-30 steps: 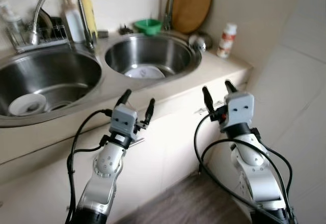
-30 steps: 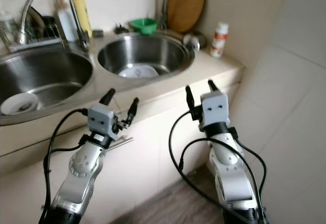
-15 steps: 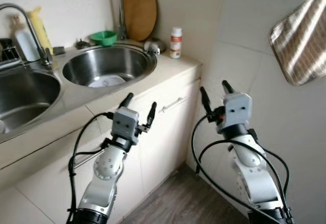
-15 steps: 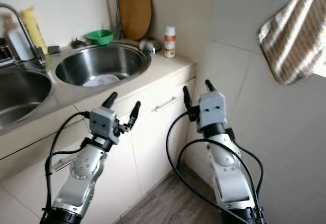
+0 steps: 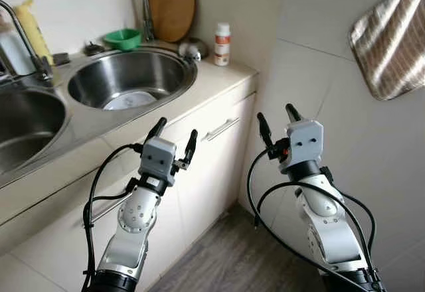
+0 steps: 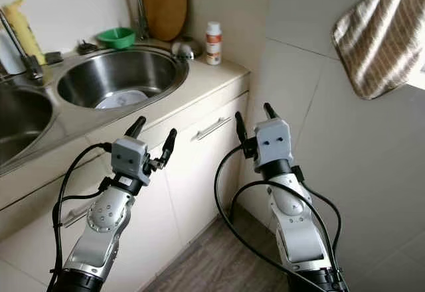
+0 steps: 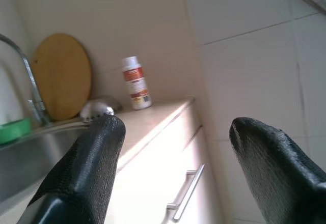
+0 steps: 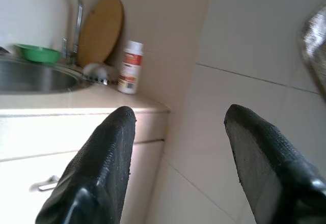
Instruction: Kitchen organization
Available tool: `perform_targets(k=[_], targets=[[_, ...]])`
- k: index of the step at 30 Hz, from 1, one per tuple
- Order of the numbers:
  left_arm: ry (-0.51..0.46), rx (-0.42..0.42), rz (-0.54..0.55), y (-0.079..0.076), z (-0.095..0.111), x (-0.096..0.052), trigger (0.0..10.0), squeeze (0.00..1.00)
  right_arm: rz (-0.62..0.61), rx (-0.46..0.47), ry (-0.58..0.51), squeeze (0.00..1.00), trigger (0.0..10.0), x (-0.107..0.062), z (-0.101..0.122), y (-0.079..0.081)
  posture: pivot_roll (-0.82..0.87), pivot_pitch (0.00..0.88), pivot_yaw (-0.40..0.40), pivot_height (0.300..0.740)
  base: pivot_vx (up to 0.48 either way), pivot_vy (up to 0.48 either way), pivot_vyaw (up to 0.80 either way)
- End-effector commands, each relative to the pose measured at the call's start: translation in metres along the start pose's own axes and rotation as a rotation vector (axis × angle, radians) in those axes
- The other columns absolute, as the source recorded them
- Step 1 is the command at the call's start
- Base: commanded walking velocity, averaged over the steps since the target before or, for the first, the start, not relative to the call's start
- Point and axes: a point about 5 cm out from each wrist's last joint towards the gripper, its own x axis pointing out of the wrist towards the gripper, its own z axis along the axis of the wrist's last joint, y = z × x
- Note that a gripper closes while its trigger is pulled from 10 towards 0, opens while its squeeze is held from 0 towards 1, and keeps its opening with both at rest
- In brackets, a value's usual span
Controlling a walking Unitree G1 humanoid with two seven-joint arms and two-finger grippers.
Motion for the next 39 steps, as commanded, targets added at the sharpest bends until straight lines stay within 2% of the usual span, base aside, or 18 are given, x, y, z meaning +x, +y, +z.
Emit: perform_targets(k=[1, 3, 12, 16, 17, 22, 24, 39], targets=[[0.006, -0.001, -0.018, -0.0052, -0.0005, 0.0006, 10.0, 0.0, -0.017, -0.003, -0.006, 0.0, 10.0, 0.0002, 0.0014, -0.0034, 0.03, 0.0, 0.001, 0.74, 0.0, -0.48, 0.0], [0.005, -0.002, -0.018, -0.0053, -0.0005, 0.0006, 10.0, 0.0, -0.019, -0.004, -0.006, 0.0, 10.0, 0.0003, 0.0014, -0.0036, 0.03, 0.0, 0.001, 0.74, 0.0, -0.48, 0.0], [0.004, -0.004, -0.016, -0.0053, -0.0008, 0.0006, 10.0, 0.0, -0.02, -0.009, -0.003, 0.0, 10.0, 0.001, 0.0005, -0.0034, 0.03, 0.0, 0.001, 0.74, 0.0, -0.48, -0.8], [0.003, -0.009, -0.017, -0.0057, -0.0009, 0.0004, 10.0, 0.0, -0.02, -0.011, 0.0, 0.0, 10.0, 0.001, -0.0002, -0.0028, 0.03, 0.0, 0.003, 0.74, 0.0, -0.445, 0.0], [-0.011, -0.031, -0.011, -0.0052, 0.0006, 0.0006, 10.0, 0.0, -0.021, -0.012, 0.002, 0.0, 10.0, 0.0009, -0.0007, -0.0027, 0.03, 0.0, 0.003, 0.74, 0.0, 0.0, 0.0], [-0.007, -0.04, -0.011, -0.0053, -0.0003, 0.0007, 10.0, 0.0, -0.024, -0.014, 0.009, 0.0, 10.0, 0.0007, -0.0018, -0.003, 0.03, 0.0, 0.004, 0.74, 0.0, 0.0, 0.0], [0.018, -0.052, -0.011, -0.0059, -0.0031, 0.0006, 10.0, 0.0, -0.024, -0.015, 0.011, 0.0, 10.0, 0.0005, -0.0024, -0.0031, 0.03, 0.0, 0.003, 0.74, 0.0, 0.0, 0.0], [0.048, -0.072, -0.013, -0.0062, -0.0066, 0.0009, 10.0, 0.0, -0.03, -0.028, 0.028, 0.0, 10.0, -0.0003, -0.005, -0.0052, 0.03, 0.0, 0.003, 0.74, 0.0, 0.471, -0.21]])
